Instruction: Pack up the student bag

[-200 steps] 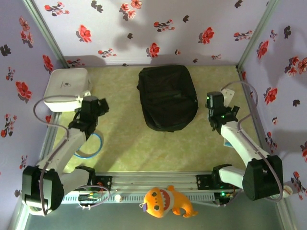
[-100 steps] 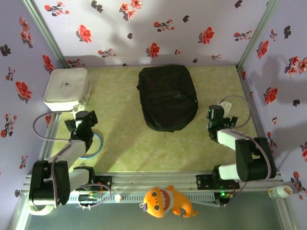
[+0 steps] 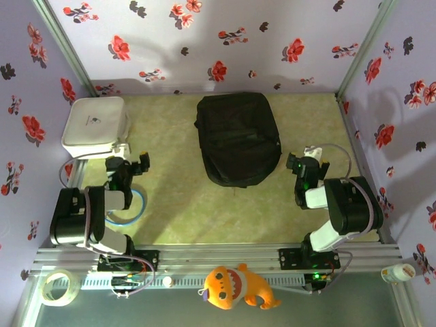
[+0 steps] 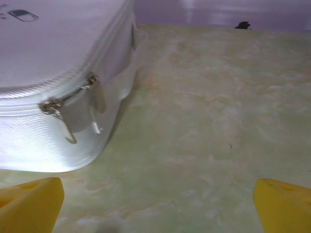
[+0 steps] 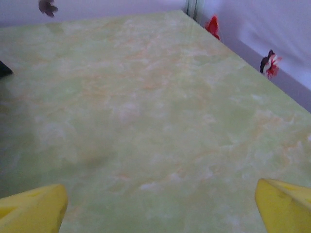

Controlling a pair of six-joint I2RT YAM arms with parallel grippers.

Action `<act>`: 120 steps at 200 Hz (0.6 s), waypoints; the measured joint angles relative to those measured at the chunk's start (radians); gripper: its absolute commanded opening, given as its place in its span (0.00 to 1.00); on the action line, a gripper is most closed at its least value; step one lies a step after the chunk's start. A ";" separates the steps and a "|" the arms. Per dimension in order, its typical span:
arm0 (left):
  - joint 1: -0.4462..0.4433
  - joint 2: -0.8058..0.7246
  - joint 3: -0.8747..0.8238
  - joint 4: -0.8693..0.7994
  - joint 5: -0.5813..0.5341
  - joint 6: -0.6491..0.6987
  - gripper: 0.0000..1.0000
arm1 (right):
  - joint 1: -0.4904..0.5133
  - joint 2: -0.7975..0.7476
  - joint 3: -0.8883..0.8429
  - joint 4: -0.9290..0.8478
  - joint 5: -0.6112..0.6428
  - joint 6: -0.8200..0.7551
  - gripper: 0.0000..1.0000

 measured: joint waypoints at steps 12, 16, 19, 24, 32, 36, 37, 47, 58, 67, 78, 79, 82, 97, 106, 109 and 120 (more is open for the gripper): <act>0.000 0.026 0.000 0.011 0.011 0.000 1.00 | -0.003 0.000 0.005 0.006 0.000 0.000 0.99; 0.000 0.029 0.000 0.010 0.013 0.000 1.00 | -0.004 0.000 0.008 0.001 0.000 0.001 0.99; 0.000 0.030 0.000 0.009 0.015 0.000 1.00 | -0.005 0.000 0.012 -0.002 0.000 0.001 0.99; 0.000 0.031 0.003 0.005 0.018 0.000 1.00 | -0.008 0.000 0.019 -0.007 0.000 0.001 0.99; 0.000 0.031 0.013 -0.006 0.019 0.000 1.00 | -0.015 0.000 0.030 -0.009 -0.004 0.003 0.99; 0.000 0.031 0.023 -0.018 0.019 0.000 1.00 | -0.020 0.000 0.035 -0.010 -0.007 0.005 0.99; 0.000 0.031 0.024 -0.019 0.019 0.000 1.00 | -0.021 0.000 0.036 -0.010 -0.008 0.005 0.99; 0.001 0.031 0.045 -0.029 0.018 0.001 1.00 | -0.031 0.000 0.045 -0.013 -0.010 0.006 0.99; 0.001 0.031 0.059 -0.029 0.018 0.002 1.00 | -0.037 0.000 0.048 -0.013 -0.010 0.011 0.99; 0.001 0.031 0.064 -0.028 0.018 0.003 1.00 | -0.038 0.000 0.048 -0.016 -0.010 0.013 0.99; 0.001 0.031 0.064 -0.030 0.018 0.003 1.00 | -0.038 0.000 0.048 -0.020 -0.011 0.013 0.99; 0.001 0.031 0.064 -0.031 0.018 0.003 1.00 | -0.038 0.000 0.048 -0.021 -0.011 0.013 0.99; 0.001 0.031 0.064 -0.032 0.018 0.003 1.00 | -0.038 0.000 0.048 -0.021 -0.011 0.013 0.99; 0.001 0.031 0.064 -0.036 0.018 0.003 1.00 | -0.038 0.000 0.048 -0.027 -0.011 0.016 0.99; 0.001 0.031 0.064 -0.037 0.018 0.003 1.00 | -0.038 0.000 0.048 -0.031 -0.011 0.016 0.99; 0.001 0.031 0.064 -0.038 0.018 0.003 1.00 | -0.038 0.000 0.048 -0.032 -0.011 0.016 0.99; 0.001 0.031 0.064 -0.041 0.018 0.003 1.00 | -0.038 0.000 0.048 -0.035 -0.011 0.016 0.99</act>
